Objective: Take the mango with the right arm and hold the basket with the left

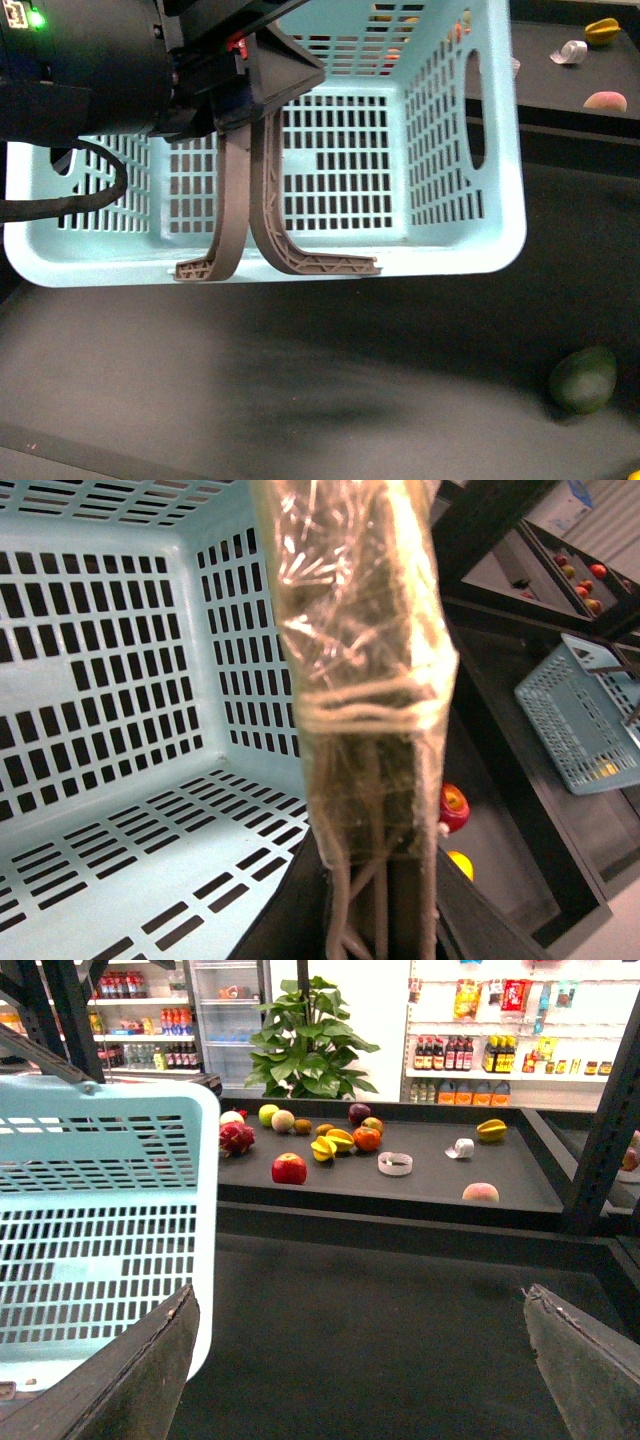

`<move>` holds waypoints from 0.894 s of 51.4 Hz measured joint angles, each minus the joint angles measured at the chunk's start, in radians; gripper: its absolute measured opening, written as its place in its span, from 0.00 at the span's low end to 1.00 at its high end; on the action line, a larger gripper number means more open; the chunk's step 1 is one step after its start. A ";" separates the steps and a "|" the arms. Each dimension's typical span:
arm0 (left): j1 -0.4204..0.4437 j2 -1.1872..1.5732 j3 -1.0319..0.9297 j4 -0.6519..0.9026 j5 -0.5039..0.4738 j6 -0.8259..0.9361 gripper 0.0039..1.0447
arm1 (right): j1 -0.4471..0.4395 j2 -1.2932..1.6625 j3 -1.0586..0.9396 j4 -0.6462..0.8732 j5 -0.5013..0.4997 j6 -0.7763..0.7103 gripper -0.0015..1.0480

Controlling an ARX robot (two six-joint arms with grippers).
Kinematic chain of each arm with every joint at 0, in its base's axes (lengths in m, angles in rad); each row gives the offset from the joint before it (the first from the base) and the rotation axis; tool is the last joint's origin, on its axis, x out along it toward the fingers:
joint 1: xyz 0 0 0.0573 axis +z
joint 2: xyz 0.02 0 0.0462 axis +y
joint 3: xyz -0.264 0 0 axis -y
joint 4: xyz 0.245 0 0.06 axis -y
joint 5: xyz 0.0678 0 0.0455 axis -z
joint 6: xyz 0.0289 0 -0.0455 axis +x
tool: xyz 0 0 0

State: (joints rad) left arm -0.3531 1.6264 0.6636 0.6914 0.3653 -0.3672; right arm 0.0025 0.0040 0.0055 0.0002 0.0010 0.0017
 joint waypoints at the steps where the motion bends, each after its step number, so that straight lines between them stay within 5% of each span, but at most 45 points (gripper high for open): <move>1: 0.005 0.005 0.002 0.000 -0.002 0.000 0.09 | 0.000 0.000 0.000 0.000 0.000 0.000 0.92; 14: 0.034 0.040 0.027 0.023 0.030 0.021 0.09 | 0.000 0.000 0.000 0.000 0.000 0.000 0.92; 31: -0.033 0.055 0.016 0.036 0.153 0.144 0.09 | 0.000 0.000 0.000 0.000 0.000 0.000 0.92; 46: -0.061 0.055 -0.022 0.056 0.160 0.197 0.09 | 0.000 0.000 0.000 0.000 0.000 0.000 0.92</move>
State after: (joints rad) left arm -0.4137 1.6817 0.6415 0.7479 0.5251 -0.1699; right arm 0.0025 0.0040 0.0055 0.0002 0.0013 0.0017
